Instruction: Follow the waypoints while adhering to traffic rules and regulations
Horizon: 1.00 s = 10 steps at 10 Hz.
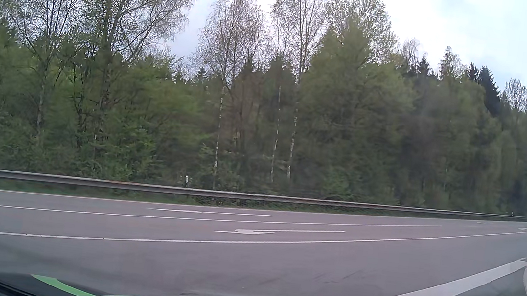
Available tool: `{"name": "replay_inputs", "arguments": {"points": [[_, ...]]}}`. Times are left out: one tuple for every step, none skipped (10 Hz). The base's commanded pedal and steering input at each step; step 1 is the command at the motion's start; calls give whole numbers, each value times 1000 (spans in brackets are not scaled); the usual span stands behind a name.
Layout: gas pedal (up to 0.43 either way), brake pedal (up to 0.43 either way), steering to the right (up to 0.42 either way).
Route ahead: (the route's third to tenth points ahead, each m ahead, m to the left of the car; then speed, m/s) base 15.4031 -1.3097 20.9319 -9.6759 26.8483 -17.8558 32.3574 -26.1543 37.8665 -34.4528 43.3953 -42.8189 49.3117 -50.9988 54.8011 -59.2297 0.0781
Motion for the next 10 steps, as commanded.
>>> {"name": "replay_inputs", "arguments": {"points": [[0, 0, 150], [0, 0, 150], [0, 0, 150], [0, 0, 150], [67, 0, 150], [157, 0, 151], [169, 0, 151], [189, 0, 152], [197, 0, 155], [228, 0, 160]]}}
